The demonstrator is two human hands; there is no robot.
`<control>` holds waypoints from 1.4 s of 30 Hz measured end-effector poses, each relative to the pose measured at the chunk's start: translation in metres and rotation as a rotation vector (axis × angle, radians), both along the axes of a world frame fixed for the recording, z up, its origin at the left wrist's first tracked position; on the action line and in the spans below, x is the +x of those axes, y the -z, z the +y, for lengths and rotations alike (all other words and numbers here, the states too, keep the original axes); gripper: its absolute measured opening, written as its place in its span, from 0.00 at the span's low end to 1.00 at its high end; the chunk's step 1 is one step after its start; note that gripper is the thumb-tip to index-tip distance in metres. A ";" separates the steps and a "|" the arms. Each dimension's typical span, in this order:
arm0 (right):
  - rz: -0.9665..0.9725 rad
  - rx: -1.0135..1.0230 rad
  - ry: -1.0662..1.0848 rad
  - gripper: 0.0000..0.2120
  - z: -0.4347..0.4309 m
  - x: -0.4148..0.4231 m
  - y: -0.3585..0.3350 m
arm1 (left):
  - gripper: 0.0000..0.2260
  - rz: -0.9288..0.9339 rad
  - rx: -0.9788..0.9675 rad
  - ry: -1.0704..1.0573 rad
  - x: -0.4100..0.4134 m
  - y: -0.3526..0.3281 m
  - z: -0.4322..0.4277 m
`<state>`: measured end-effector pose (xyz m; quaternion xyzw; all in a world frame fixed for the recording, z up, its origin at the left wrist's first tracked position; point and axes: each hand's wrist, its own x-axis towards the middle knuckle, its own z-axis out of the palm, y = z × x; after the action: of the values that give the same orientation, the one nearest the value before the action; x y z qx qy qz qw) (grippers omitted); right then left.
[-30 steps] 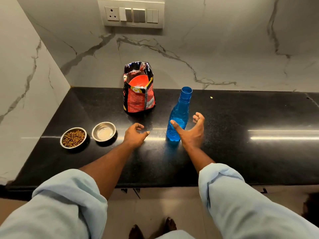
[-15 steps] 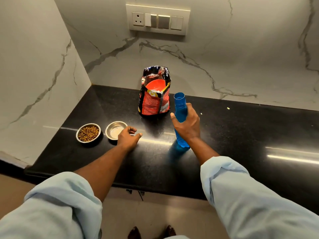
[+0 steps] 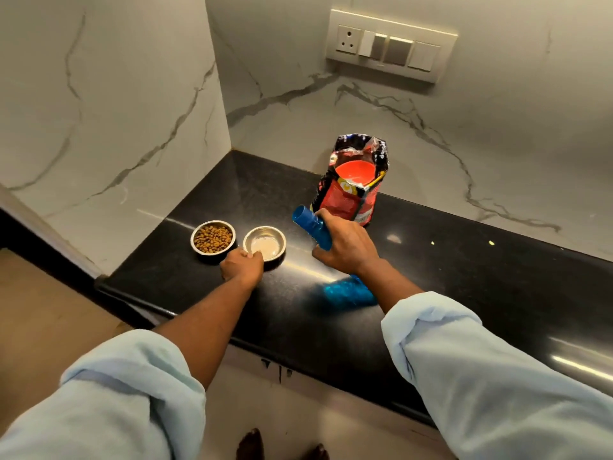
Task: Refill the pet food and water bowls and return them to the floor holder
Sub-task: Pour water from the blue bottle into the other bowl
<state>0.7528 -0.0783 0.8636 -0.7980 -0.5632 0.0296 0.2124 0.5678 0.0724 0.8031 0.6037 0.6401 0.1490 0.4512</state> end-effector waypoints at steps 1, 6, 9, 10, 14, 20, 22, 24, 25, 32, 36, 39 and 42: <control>-0.009 -0.023 -0.003 0.30 0.005 -0.001 0.001 | 0.12 -0.017 -0.018 -0.005 -0.001 0.002 0.002; -0.077 -0.145 -0.030 0.29 0.032 -0.008 0.013 | 0.07 -0.143 -0.137 -0.091 -0.006 0.010 0.007; -0.111 -0.168 -0.025 0.24 0.044 -0.008 0.023 | 0.06 -0.209 -0.181 -0.094 -0.007 0.015 0.010; -0.118 -0.178 -0.019 0.23 0.048 -0.009 0.026 | 0.05 -0.218 -0.193 -0.097 -0.008 0.016 0.013; -0.157 -0.248 0.005 0.26 0.062 -0.010 0.034 | 0.04 -0.268 -0.253 -0.102 -0.006 0.016 0.019; -0.251 -0.329 -0.033 0.31 0.077 -0.012 0.050 | 0.04 -0.324 -0.342 -0.111 -0.003 0.015 0.025; -0.264 -0.376 -0.048 0.33 0.078 -0.011 0.053 | 0.07 -0.339 -0.361 -0.096 -0.001 0.016 0.025; -0.265 -0.428 -0.051 0.33 0.078 -0.012 0.056 | 0.08 -0.343 -0.368 -0.089 -0.001 0.016 0.026; -0.263 -0.450 -0.053 0.32 0.078 -0.013 0.058 | 0.09 -0.345 -0.373 -0.091 -0.002 0.017 0.027; -0.258 -0.505 -0.058 0.31 0.073 -0.014 0.068 | 0.07 -0.402 -0.472 -0.111 -0.006 0.018 0.034; -0.249 -0.505 -0.035 0.30 0.074 -0.013 0.067 | 0.04 -0.398 -0.490 -0.108 -0.007 0.019 0.035; -0.233 -0.518 -0.020 0.30 0.075 -0.013 0.067 | 0.05 -0.395 -0.497 -0.105 -0.009 0.019 0.037; -0.227 -0.533 -0.006 0.30 0.074 -0.013 0.069 | 0.02 -0.394 -0.509 -0.105 -0.011 0.018 0.038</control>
<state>0.7394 -0.0039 0.7951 -0.8223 -0.5580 0.0879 -0.0692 0.5571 0.1103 0.7849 0.3973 0.5874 0.1213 0.6946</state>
